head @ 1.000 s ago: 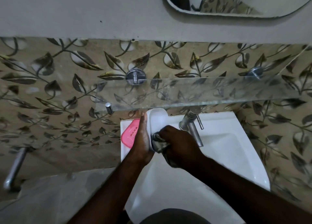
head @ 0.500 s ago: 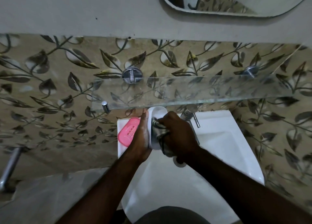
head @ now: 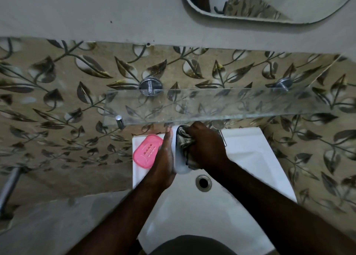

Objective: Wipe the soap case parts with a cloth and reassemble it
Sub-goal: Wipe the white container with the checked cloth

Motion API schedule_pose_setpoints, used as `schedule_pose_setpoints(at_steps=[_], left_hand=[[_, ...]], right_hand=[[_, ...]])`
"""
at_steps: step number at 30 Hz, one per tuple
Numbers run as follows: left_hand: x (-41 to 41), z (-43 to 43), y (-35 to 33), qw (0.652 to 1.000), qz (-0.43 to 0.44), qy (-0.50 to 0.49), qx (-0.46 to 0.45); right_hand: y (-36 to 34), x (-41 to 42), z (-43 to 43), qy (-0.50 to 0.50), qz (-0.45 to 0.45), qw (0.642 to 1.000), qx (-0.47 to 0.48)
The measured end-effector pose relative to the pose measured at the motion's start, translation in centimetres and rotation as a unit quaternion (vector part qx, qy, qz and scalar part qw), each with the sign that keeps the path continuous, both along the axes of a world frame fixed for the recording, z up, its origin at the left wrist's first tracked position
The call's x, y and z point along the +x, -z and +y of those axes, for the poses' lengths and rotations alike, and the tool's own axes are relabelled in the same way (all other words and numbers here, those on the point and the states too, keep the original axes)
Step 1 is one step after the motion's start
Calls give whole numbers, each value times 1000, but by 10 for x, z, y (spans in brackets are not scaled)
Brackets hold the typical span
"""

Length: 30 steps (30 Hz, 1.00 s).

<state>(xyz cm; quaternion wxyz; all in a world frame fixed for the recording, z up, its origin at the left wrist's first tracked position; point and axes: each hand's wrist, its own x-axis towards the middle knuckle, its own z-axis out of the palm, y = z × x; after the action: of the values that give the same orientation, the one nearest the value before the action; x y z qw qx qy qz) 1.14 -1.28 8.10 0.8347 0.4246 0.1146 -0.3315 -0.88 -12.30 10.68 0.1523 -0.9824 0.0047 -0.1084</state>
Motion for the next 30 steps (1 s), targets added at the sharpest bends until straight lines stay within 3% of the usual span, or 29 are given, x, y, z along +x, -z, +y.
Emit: schedule_pose_setpoints(at_steps=[7,12,14,17,20,23,25,27,30], left_hand=[[9,14,9,996,-21,-53,66],[6,5,4,998,-51,1,28],[9,2,1,996,-65,5,55],[13,3,3,993,-77,8,92],[14,8,3,996,-54,-8,64],[14,11,6,999,-17,-16,44],[12,9,4,999,6,-8,44],[9,2,0,998,33,16,59],[6,-8,-6,996,42,-12,81]], right_hand=[[16,-23,17,-40,184,979,75],[15,-12,13,121,75,962,234],[10,-7,15,138,22,956,259],[2,-5,18,81,-12,957,277],[13,-12,19,-54,-4,955,293],[23,-20,7,-142,58,965,212],[22,-18,0,-157,65,984,45],[15,-14,0,-116,38,986,-114],[3,-9,6,-49,7,981,-185]])
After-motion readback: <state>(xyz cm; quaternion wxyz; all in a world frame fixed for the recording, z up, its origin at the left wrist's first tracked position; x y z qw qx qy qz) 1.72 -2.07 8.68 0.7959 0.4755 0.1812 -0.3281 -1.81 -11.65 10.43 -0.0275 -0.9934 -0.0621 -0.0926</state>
